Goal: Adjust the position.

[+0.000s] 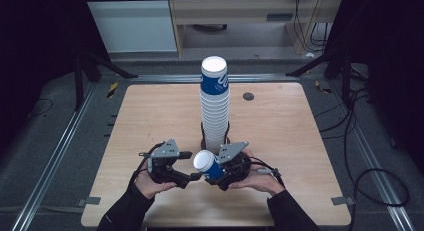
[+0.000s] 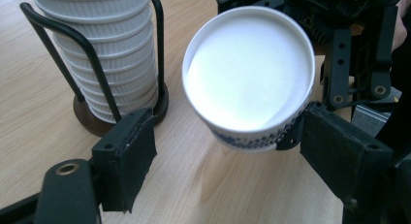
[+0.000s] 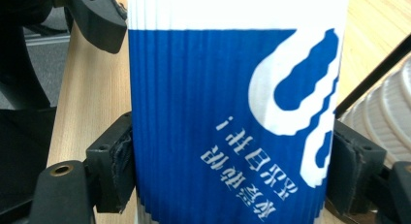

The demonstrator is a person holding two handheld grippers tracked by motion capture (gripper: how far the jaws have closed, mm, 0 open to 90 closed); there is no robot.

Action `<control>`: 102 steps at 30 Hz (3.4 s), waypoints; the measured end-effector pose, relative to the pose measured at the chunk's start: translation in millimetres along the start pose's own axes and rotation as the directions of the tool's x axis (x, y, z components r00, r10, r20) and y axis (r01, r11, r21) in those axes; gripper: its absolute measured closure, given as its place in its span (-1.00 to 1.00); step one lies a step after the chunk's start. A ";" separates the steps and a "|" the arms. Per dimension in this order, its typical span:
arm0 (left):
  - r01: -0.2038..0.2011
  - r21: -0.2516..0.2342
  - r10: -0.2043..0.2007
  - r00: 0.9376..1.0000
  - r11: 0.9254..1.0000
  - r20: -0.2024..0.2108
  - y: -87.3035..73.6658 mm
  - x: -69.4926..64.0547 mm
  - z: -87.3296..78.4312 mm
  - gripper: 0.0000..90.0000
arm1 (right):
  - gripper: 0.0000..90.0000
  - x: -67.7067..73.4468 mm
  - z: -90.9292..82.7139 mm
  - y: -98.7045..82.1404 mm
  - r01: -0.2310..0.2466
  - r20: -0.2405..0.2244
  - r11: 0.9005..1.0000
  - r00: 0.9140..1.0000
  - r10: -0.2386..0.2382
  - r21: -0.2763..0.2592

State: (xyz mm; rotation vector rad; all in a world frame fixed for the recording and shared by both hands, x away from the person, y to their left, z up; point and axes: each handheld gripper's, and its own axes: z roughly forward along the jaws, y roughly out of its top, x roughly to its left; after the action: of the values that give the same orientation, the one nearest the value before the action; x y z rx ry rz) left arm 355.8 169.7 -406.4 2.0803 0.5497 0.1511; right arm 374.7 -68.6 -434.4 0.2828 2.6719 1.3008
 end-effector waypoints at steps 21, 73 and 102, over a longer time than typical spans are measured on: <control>0.000 0.046 -0.001 1.000 0.999 0.031 2.4 -5.6 14.6 -0.49 | -0.54 8.7 15.2 3.7 0.037 -0.017 0.999 0.999 -0.036 0.034; 0.004 -0.084 0.000 0.998 0.996 0.057 5.8 0.8 -10.4 -0.38 | -0.83 2.5 2.8 3.3 -0.021 -0.005 0.999 1.000 0.021 -0.024; -0.009 0.033 0.006 0.996 0.999 0.089 5.0 -0.1 0.9 -0.65 | -0.64 3.0 0.9 0.7 0.022 -0.036 0.999 0.999 -0.020 0.039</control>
State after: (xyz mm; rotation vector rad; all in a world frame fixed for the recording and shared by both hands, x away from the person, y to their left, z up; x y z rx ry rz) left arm 357.6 166.7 -402.7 2.1111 0.4936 0.0533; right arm 372.1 -66.8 -434.6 0.2376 2.7249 1.2607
